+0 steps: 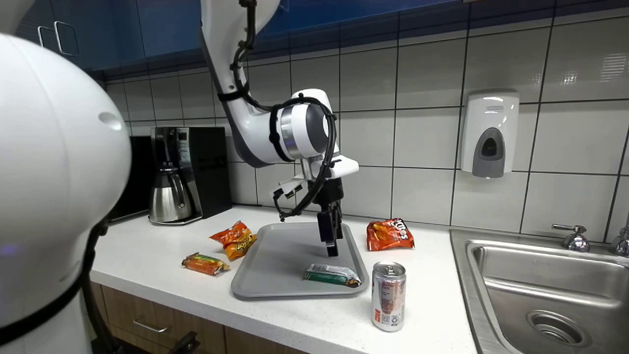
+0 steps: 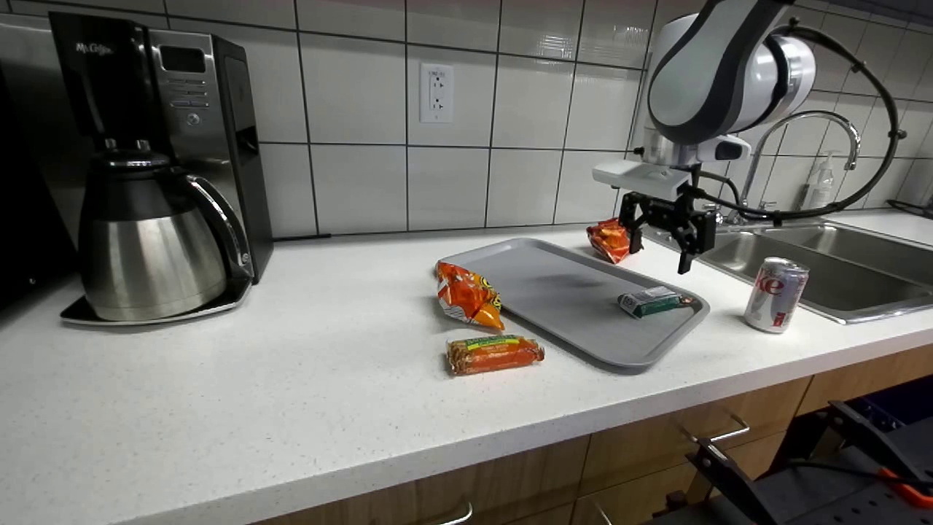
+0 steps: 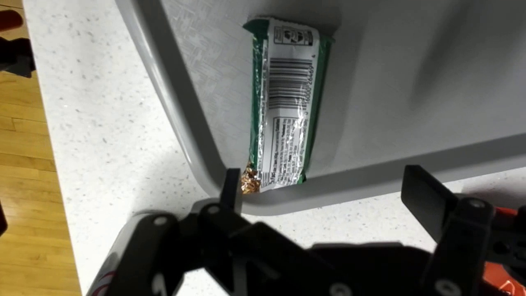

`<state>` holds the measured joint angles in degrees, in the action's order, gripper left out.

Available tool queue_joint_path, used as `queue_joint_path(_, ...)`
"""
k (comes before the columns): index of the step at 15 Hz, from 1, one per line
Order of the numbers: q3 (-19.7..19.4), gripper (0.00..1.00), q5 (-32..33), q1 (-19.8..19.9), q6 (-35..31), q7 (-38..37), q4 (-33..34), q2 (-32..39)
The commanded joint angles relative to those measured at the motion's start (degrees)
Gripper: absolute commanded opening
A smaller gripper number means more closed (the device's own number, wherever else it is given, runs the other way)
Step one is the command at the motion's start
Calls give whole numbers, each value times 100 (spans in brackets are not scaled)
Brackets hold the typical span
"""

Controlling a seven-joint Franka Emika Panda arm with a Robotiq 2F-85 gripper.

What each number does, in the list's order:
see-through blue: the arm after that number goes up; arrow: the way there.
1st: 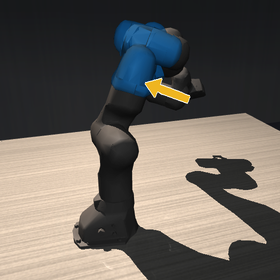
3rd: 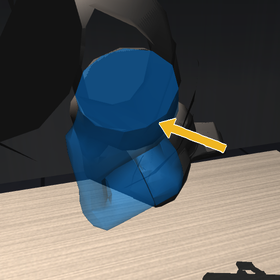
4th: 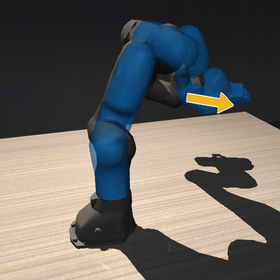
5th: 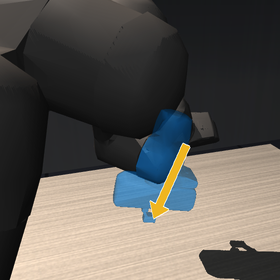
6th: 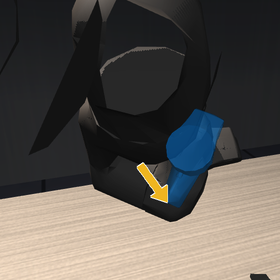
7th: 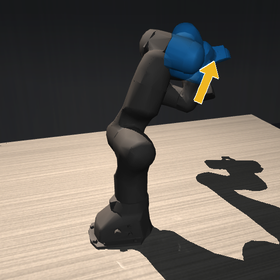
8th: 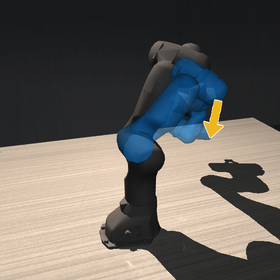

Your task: Pick up the green candy bar and put it on the gray tray, pick up the orange candy bar and put it on the gray tray

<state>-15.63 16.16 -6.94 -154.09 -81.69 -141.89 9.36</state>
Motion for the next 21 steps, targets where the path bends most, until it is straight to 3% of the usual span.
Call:
queue_joint_path(1,213,100,54,223,46,-28,10,-46)
queue_joint_path(10,265,100,101,185,-65,-72,-124,-176)
queue_joint_path(21,1046,100,-235,89,-183,-44,-696,-772)
